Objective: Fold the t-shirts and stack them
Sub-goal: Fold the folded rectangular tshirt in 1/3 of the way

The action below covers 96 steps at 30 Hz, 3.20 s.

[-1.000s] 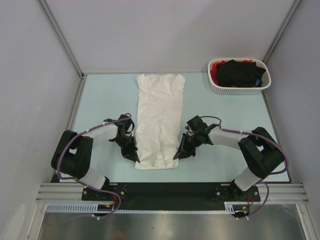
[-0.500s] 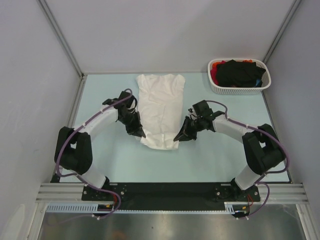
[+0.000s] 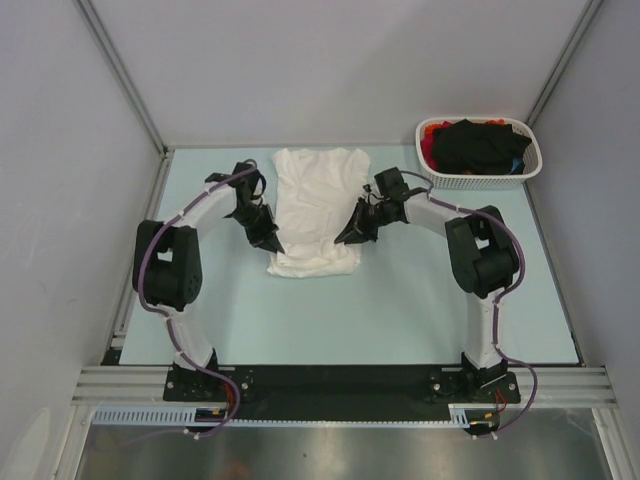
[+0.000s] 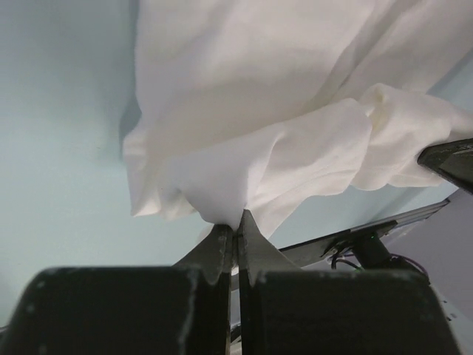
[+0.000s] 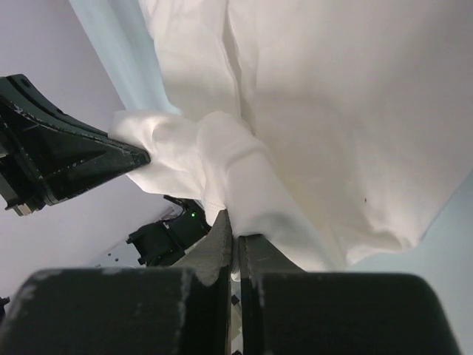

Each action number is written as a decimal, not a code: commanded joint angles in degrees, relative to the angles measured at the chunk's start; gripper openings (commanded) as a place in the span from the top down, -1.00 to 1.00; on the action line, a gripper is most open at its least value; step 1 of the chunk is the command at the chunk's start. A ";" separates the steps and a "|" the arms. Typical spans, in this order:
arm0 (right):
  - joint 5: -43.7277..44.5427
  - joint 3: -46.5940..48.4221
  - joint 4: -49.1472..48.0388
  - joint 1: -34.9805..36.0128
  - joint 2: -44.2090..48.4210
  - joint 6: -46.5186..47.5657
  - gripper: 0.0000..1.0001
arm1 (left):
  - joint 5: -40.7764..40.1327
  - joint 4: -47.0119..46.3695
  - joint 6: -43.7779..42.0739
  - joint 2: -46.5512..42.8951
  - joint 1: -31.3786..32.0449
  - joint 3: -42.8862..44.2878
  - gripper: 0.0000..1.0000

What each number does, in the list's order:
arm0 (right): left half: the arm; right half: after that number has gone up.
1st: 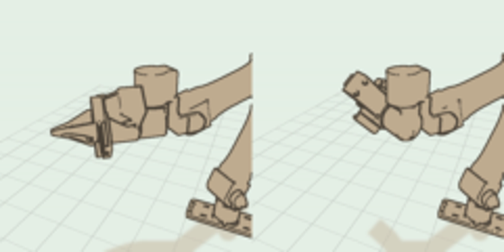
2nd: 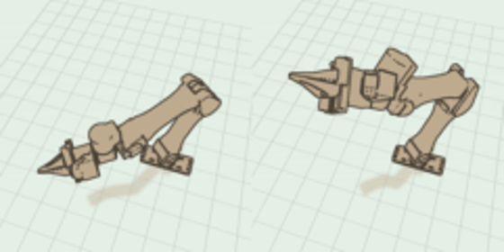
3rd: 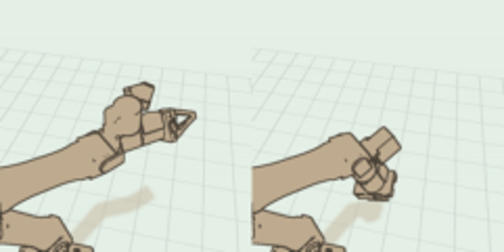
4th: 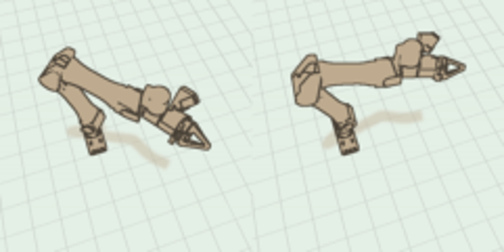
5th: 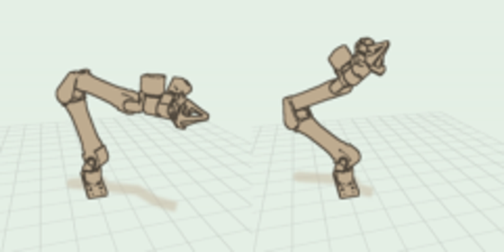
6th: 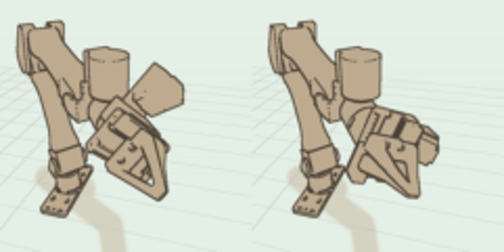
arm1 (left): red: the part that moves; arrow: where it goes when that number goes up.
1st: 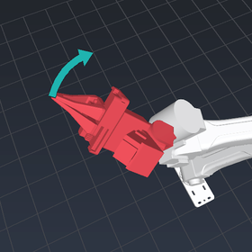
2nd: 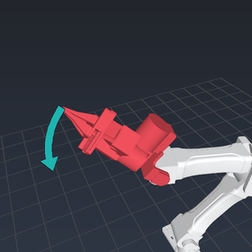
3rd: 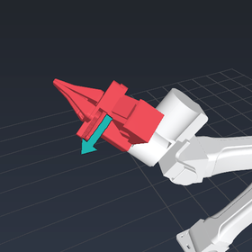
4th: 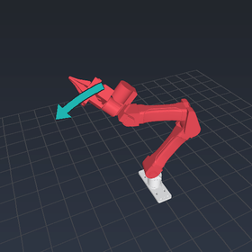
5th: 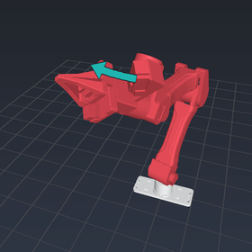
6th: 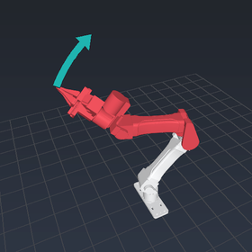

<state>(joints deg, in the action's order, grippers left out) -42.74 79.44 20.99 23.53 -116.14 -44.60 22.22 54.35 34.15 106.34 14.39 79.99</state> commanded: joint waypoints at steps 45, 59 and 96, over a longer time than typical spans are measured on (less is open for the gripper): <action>14.79 0.98 -5.10 -6.74 14.79 3.63 -0.97 | 6.70 -5.48 -8.48 3.44 -7.80 17.93 -0.99; 16.02 -7.02 10.29 -0.07 14.20 14.01 1.00 | 1.08 -2.58 -14.38 -1.05 -3.68 -1.84 1.00; 17.34 3.61 10.56 4.33 -0.49 13.05 1.00 | 1.78 -7.06 -8.58 13.80 -0.77 12.47 1.00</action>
<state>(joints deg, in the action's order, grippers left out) -25.91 79.96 31.97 27.59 -115.50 -31.46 24.16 47.75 24.56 117.58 13.21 89.95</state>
